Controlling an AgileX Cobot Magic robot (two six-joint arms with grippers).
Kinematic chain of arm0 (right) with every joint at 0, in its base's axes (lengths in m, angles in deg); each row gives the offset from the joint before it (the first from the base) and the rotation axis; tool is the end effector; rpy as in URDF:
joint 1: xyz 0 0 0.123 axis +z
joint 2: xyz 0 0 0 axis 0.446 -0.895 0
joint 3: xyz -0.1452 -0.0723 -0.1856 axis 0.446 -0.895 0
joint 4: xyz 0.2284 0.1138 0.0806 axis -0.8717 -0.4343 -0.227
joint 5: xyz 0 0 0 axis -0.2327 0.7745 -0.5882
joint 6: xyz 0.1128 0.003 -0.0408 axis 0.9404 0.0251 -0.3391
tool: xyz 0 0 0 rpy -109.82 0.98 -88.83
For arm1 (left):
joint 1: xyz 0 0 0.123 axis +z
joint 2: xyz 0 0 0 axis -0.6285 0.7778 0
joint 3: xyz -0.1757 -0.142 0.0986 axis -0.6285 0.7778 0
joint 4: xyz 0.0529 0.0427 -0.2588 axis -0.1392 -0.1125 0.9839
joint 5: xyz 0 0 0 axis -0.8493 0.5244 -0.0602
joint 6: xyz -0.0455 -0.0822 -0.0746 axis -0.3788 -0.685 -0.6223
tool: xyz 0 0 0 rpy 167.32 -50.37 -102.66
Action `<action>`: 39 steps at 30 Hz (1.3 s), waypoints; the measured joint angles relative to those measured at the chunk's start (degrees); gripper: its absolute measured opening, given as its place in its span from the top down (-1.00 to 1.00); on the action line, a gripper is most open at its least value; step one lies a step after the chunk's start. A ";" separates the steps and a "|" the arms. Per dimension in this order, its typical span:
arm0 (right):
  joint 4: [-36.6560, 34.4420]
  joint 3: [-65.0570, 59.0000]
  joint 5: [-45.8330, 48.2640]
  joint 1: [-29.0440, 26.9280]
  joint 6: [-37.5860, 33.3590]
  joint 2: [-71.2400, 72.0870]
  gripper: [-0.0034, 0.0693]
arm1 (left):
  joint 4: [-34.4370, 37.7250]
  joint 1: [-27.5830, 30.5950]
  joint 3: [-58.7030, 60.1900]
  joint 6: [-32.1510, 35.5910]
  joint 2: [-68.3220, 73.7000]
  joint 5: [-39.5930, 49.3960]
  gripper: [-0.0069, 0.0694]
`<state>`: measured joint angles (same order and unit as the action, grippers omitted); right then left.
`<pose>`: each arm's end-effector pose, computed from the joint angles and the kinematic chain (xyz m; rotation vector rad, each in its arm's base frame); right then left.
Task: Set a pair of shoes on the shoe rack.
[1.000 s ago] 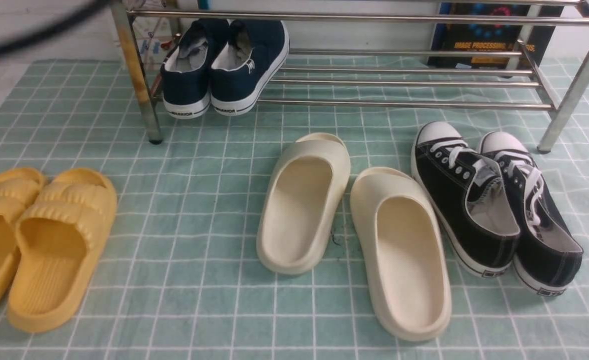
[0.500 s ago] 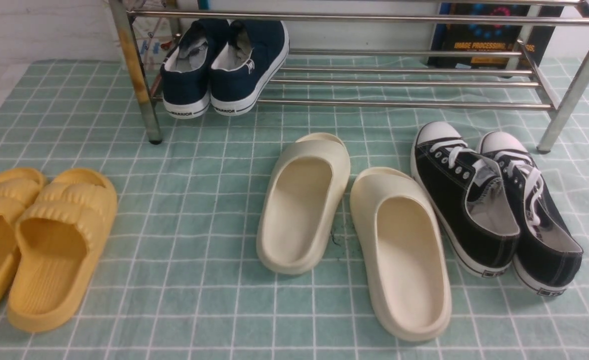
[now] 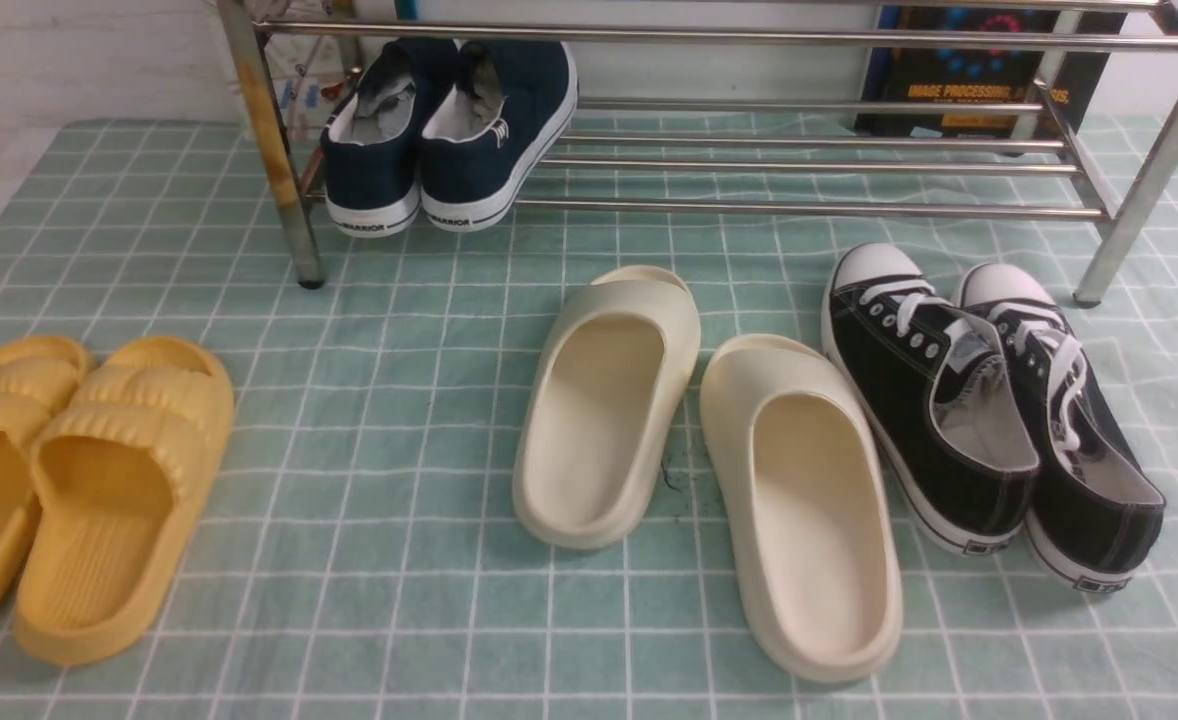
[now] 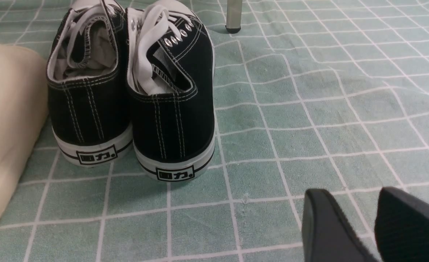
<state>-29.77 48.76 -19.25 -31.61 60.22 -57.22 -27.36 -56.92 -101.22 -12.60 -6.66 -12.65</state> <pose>0.1339 -0.0177 0.1659 0.1670 1.8606 -0.0691 0.1004 -0.0200 0.2979 -0.1393 1.9320 -0.3736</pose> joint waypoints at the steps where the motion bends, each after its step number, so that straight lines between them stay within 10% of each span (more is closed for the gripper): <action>1: 0.00 0.00 0.00 0.00 0.00 0.00 0.23 | 0.00 0.00 0.23 0.05 0.00 -0.40 0.85; 10: 0.00 0.00 0.00 0.00 0.00 0.00 0.23 | -1.60 1.40 14.83 0.10 -0.32 -23.35 0.85; 17: 0.00 0.00 0.00 0.00 0.00 0.00 0.23 | 6.52 13.59 26.80 2.08 -4.84 -38.88 0.85; 39: 0.00 0.00 0.00 0.00 0.00 0.00 0.23 | 8.16 22.06 32.83 12.66 -8.48 -26.50 0.85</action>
<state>-29.77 48.76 -19.25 -31.61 60.22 -57.22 -19.20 -34.86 -68.39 0.07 -15.14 -39.14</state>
